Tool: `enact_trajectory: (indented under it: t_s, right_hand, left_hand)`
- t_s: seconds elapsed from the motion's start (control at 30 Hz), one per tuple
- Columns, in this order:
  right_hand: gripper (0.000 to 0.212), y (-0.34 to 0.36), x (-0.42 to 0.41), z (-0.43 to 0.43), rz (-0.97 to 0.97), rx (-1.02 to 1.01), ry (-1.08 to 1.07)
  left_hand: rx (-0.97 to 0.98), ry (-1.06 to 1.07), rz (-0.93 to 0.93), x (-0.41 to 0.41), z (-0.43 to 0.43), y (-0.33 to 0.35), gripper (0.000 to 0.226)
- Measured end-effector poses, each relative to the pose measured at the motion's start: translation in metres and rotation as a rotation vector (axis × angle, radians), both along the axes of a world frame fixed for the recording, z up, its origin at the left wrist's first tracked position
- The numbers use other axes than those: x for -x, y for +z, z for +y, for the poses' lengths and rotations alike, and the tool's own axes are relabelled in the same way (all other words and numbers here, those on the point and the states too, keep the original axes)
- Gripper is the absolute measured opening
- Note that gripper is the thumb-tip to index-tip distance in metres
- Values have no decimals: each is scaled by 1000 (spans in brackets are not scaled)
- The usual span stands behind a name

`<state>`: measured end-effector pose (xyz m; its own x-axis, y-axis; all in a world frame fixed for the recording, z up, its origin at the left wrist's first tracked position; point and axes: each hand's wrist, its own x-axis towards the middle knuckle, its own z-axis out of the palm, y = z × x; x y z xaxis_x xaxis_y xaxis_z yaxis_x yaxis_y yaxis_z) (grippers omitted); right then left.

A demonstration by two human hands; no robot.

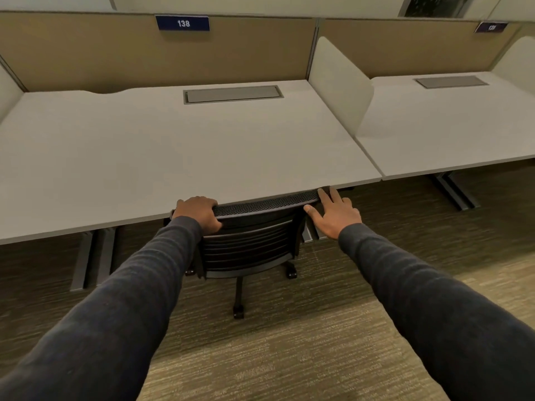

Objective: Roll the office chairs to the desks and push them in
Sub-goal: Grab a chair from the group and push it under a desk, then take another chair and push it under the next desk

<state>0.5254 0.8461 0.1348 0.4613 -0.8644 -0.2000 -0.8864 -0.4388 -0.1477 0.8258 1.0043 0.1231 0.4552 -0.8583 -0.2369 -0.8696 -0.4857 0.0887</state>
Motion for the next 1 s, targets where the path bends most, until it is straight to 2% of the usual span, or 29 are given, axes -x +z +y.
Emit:
enact_trajectory:
  t_s: [0.13,0.2,0.27,0.47,0.53,0.67,0.73,0.77,0.83,0.87,0.93,0.97,1.0]
  right_hand:
    - [80,-9,16,18,-43,6,39]
    - [79,-16,28,32,-67,-4,55]
    - [79,-26,40,45,-72,-6,61]
    - [77,-35,98,77,-97,-29,44]
    - [76,-32,141,85,-122,-20,13]
    - [76,-32,195,95,-127,-8,-13]
    - [77,-30,264,101,-125,-5,-57]
    - [77,-33,266,100,-123,-1,-63]
    - [77,-36,342,108,-120,-6,-102]
    - [78,-39,346,108,-124,-4,-111]
    - [78,-41,427,117,-108,-17,-144]
    - [78,-44,430,117,-105,-11,-140]
    - [77,-45,470,119,-94,-14,-161]
  left_hand:
    - [-7,7,-48,5,-12,-2,29]
    - [-29,15,-90,11,-17,-6,36]
    - [-28,14,-141,20,-21,-11,50]
    - [169,-82,-254,106,-28,-22,96]
    - [219,-147,-241,164,-35,-24,100]
    - [168,-193,-147,248,-33,-41,99]
    - [152,-239,-117,327,-35,-48,98]
    - [152,-235,-99,334,-32,-53,97]
    - [149,-265,-78,417,-31,-59,97]
    - [140,-265,-68,423,-30,-62,96]
    - [127,-292,-43,508,-31,-68,94]
    - [118,-283,-32,512,-32,-69,93]
    - [124,-306,-15,552,-34,-69,92]
